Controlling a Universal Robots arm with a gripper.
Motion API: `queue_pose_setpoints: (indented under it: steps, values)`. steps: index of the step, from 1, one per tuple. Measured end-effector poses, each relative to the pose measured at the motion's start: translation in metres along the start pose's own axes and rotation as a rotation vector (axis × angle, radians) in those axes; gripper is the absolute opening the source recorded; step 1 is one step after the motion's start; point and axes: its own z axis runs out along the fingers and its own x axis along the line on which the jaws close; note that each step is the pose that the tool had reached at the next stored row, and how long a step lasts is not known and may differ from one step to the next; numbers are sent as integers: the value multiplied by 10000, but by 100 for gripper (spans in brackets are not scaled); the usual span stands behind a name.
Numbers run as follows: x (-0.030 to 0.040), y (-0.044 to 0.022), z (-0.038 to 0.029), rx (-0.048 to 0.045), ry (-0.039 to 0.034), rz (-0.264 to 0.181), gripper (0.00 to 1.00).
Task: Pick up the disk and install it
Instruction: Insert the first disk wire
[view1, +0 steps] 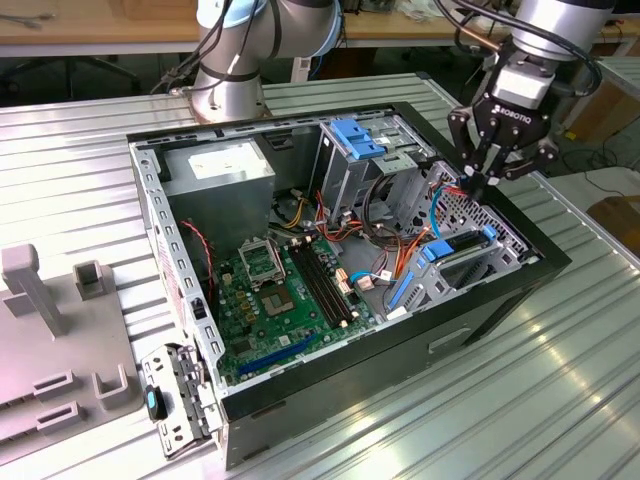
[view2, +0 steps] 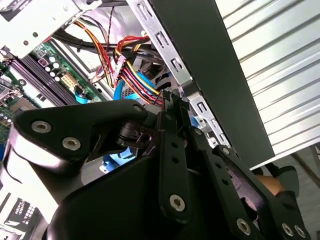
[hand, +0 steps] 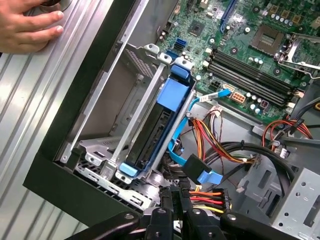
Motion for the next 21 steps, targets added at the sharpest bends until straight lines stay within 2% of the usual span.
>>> queue_pose_setpoints:
  steps: [5, 13, 21]
  values:
    - [11, 12, 9, -22, -5, 179, 17]
    - [7, 12, 36, -153, -42, 1312, 17]
    - [3, 11, 71, -262, -69, 2241, 17]
